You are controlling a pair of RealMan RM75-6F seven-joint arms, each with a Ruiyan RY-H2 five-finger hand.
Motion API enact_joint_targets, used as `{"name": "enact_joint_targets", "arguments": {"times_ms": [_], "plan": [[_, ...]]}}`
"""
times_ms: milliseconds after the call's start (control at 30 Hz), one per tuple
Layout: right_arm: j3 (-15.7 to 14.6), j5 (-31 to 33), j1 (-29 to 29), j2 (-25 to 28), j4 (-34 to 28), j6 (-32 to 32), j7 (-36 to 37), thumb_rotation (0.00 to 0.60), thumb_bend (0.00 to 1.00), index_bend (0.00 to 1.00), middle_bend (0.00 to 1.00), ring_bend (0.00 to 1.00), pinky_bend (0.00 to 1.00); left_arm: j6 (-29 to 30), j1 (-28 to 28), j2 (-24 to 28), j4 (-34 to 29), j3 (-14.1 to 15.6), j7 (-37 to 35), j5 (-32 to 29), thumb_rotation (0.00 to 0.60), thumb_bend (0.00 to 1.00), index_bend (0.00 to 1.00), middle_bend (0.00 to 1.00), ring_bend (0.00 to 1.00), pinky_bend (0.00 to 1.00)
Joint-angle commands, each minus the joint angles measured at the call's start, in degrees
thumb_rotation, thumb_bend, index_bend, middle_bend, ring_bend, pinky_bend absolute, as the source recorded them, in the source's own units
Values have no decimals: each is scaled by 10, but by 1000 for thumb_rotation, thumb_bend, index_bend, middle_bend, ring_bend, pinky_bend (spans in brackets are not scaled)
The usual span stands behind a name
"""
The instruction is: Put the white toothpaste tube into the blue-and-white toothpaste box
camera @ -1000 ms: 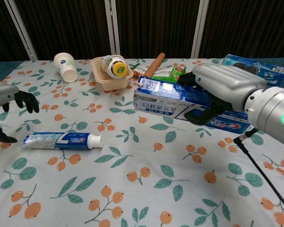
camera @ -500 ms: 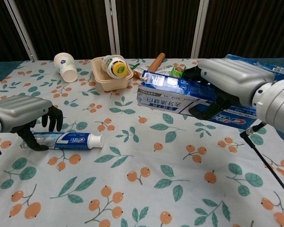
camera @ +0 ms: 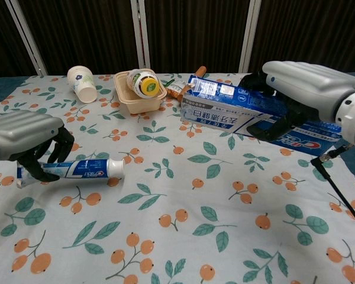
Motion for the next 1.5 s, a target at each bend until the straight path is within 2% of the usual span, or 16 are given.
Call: {"name": "enact_joint_targets", "arguments": {"times_ms": [33,333,400,767,967,1500], "plan": [[3,5,-4,7,-9,3,11,600,404,466,506,443,427,7,-14,36,-22,-10,-24,47,600,451,704,734,651,678],[4,8,-14,20,-15,8,42,600,405,466,506,443,428,-4,-70,120,-53,-39,-74,168,600,452,707,732,652,678],[3,10,-16,23,-16,6,50,600,405,466,506,443,428,-11,-93,147,-55,-54,-78,200,600,451,707,730,651,678],[0,9,-19,27,-20,4,67,600,404,466,506,443,428,-59,-150,204,-74,-84,-49,218,600,451,708,730,651,678],[1,8,-21,32,-28,5,74,600,405,466,506,443,428,-85,-174,209,-76,-83,-17,223,600,451,708,730,651,678],[2,12,-25,51,-49,4,86,600,405,466,506,443,428,-89,-200,170,-72,-88,42,188,600,451,712,732,652,683]]}}
